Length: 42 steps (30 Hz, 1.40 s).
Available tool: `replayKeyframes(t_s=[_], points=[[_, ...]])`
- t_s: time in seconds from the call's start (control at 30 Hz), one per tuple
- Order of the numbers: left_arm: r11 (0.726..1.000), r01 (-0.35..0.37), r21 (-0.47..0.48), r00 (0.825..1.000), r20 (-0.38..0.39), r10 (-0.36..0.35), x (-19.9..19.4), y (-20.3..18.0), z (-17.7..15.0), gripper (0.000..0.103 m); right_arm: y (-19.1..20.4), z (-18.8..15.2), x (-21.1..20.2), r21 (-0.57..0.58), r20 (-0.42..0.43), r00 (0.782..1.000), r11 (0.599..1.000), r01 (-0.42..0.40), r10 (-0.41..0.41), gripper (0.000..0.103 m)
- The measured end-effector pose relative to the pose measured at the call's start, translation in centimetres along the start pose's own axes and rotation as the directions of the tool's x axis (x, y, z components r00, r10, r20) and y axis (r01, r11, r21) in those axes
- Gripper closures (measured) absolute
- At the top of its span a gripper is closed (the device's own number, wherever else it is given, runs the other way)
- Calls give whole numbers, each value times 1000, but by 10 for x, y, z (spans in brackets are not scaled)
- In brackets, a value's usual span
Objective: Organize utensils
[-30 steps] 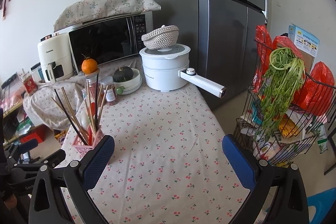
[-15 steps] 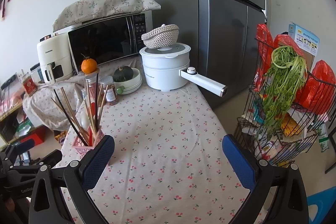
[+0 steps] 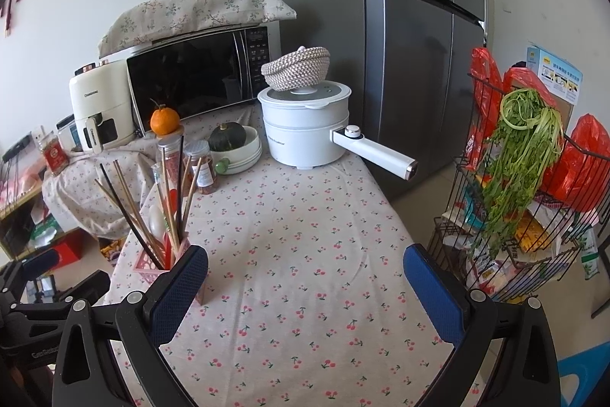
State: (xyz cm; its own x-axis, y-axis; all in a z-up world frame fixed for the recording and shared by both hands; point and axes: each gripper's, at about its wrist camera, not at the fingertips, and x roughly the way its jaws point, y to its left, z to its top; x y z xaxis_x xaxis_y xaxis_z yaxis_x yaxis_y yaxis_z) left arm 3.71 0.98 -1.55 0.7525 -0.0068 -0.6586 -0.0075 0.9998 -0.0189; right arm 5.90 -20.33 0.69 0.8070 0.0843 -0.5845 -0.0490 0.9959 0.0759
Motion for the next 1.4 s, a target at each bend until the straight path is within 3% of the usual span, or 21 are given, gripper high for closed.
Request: replayKeyframes(t_s=[0.73, 1.4], points=[[999, -29, 14, 998, 51, 28, -7, -9, 0, 1, 4, -3, 8, -10, -23, 1000, 1000, 2, -3, 0], [1000, -22, 6, 999, 45, 22, -8, -10, -1, 1, 6, -5, 11, -3, -33, 999, 1000, 0, -1, 0]])
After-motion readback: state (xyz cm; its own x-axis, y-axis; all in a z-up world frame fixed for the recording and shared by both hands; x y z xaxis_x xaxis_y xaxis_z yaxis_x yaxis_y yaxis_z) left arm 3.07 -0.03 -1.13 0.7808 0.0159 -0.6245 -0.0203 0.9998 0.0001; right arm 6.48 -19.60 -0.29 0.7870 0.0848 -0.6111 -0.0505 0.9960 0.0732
